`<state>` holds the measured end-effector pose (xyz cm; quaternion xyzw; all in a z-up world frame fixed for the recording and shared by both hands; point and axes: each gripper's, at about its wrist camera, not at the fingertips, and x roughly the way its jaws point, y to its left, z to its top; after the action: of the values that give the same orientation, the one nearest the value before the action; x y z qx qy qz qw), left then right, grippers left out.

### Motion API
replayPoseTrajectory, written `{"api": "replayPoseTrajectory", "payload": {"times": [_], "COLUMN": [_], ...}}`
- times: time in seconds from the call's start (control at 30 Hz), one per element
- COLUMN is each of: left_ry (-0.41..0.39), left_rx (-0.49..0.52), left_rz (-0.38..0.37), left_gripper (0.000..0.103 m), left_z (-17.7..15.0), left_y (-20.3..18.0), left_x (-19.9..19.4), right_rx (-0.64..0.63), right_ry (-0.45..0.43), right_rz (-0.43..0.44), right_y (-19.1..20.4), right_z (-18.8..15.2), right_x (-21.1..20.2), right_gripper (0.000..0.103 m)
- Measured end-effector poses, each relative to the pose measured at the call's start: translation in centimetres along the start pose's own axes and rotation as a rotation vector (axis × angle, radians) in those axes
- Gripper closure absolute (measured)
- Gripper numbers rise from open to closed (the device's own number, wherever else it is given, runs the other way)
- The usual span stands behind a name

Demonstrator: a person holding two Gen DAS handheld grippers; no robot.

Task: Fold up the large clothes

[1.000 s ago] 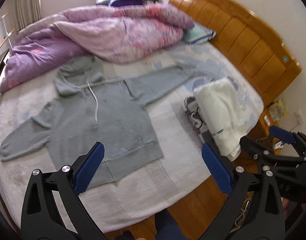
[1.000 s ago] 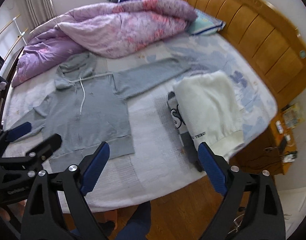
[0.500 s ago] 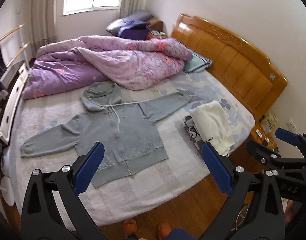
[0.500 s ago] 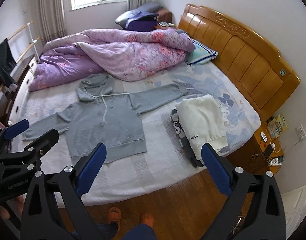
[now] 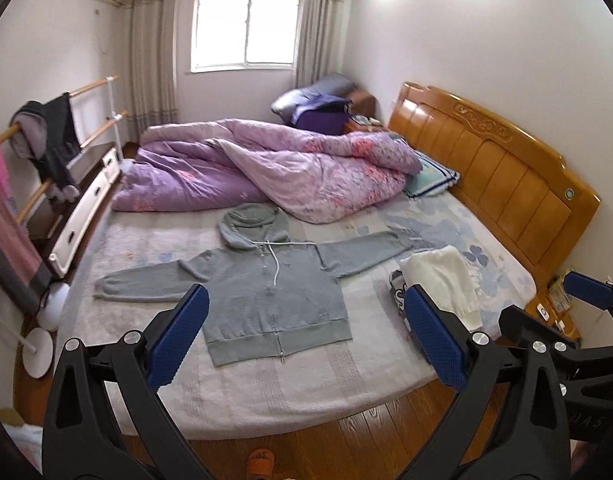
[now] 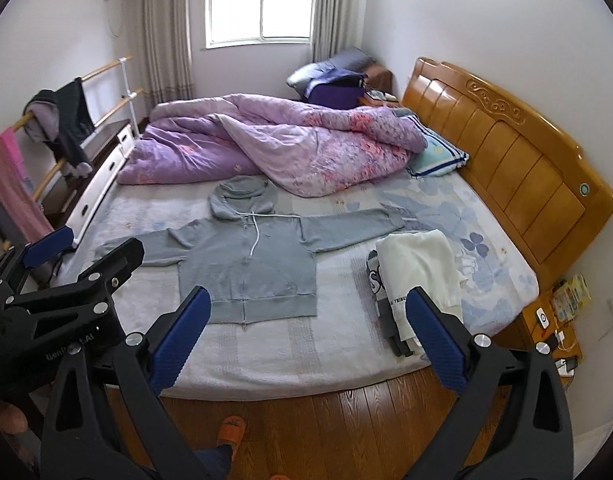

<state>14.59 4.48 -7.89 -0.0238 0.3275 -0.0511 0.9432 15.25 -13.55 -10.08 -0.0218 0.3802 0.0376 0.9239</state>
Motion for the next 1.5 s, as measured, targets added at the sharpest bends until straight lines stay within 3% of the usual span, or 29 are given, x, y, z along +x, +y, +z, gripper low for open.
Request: {"api": "replayPoseTrajectory", "payload": {"times": [0.27,0.63,1.0,1.5], "left_ry": [-0.052,-0.134,-0.181,-0.2], "left_rx": [-0.047,-0.014,0.025,0.033], "left_rz": [0.05,0.066,0.067,0.052], "left_gripper": [0.005,0.005,0.005,0.005], "left_z": [-2.4,-4.0,-4.6,-5.4], "left_y": [-3.6,-5.5,-3.2,-0.4], "left_x": [-7.6,-15.6,-21.9,-25.4], "right_rx": [-0.035,-0.017,0.015,0.016], "right_ry": [-0.054,-0.128,-0.186,-0.21], "right_rz": [0.043,0.049,0.031,-0.001], "right_y": [-2.3,-2.3,1.0,4.4], "right_z": [-2.7,-5.3,-6.7,-7.7], "right_x": [-5.9,-12.6,-17.4,-19.8], "right_gripper": [0.008,0.008,0.008,0.008]}}
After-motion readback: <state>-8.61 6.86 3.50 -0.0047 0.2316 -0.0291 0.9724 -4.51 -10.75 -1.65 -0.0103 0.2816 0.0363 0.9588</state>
